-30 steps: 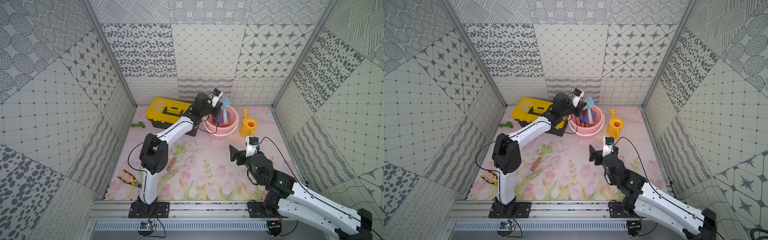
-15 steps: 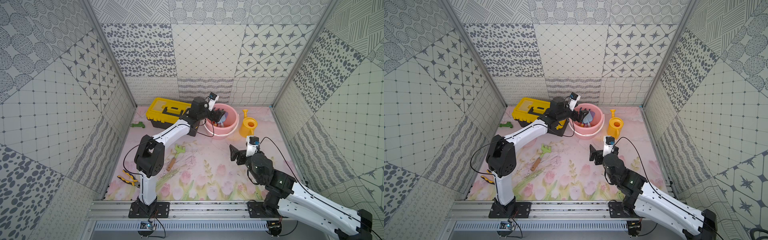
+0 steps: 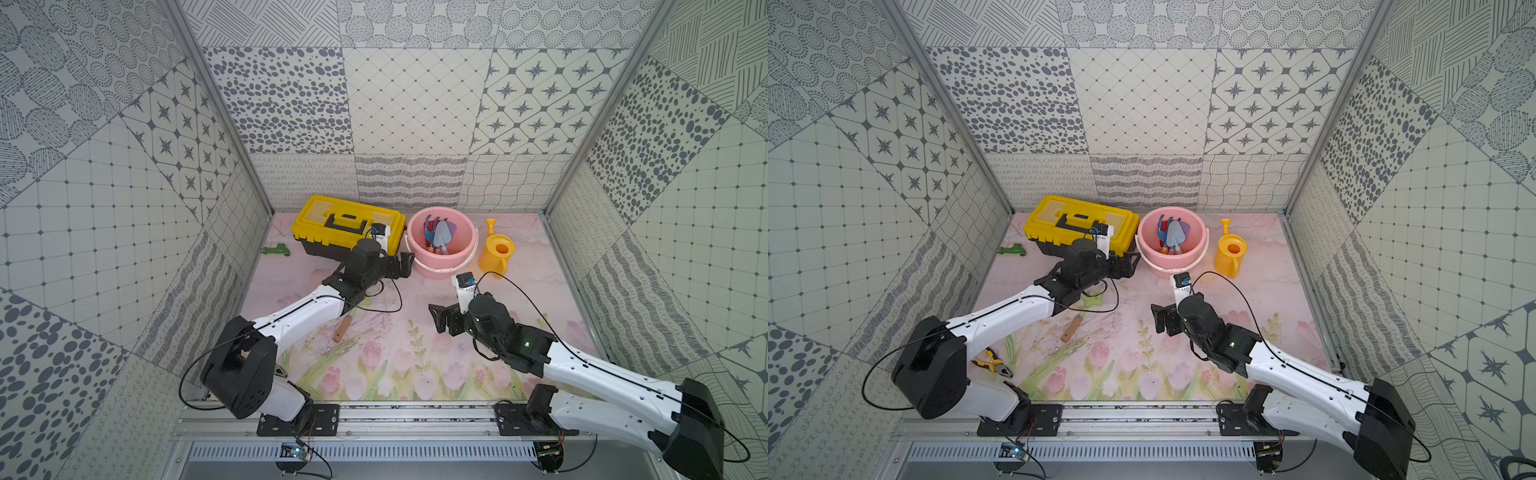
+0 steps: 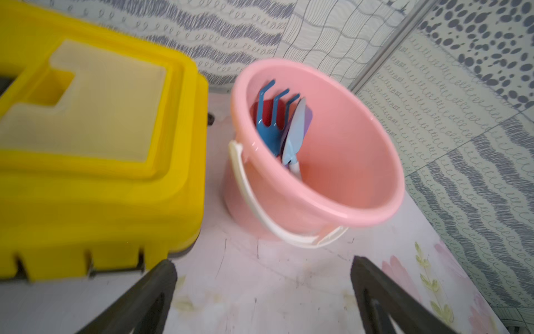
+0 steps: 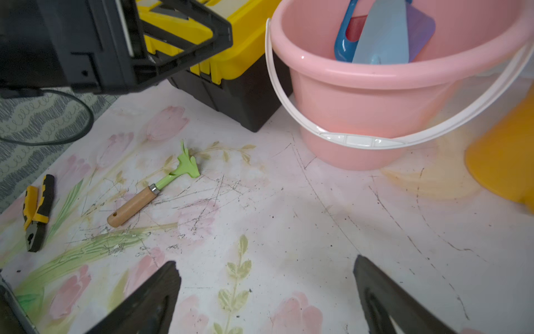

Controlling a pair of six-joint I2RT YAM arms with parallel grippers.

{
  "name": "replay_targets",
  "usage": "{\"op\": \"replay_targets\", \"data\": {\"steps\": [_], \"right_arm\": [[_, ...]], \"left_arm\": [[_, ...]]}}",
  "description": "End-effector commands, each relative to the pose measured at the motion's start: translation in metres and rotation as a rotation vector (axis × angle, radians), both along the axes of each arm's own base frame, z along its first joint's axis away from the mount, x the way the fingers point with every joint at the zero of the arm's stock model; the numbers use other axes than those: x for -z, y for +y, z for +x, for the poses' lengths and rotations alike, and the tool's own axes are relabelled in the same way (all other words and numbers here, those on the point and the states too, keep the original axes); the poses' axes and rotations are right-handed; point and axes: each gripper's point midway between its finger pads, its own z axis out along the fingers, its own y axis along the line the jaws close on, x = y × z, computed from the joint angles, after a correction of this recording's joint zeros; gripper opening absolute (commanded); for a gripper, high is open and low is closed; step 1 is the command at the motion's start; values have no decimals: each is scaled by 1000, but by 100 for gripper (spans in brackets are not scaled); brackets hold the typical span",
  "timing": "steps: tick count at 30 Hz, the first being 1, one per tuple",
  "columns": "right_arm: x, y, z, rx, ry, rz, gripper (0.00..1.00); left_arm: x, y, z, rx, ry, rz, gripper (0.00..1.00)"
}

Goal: Organize the gardening tools
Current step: Place the gardening tool in the container, then pick up the gardening tool from the center of the board.

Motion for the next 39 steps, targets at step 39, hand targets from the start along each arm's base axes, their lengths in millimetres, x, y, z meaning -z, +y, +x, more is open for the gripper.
{"op": "replay_targets", "data": {"steps": [39], "right_arm": [[-16, 20, 0, -54, -6, 69, 97]], "left_arm": [[194, 122, -177, -411, 704, 117, 61]]}}
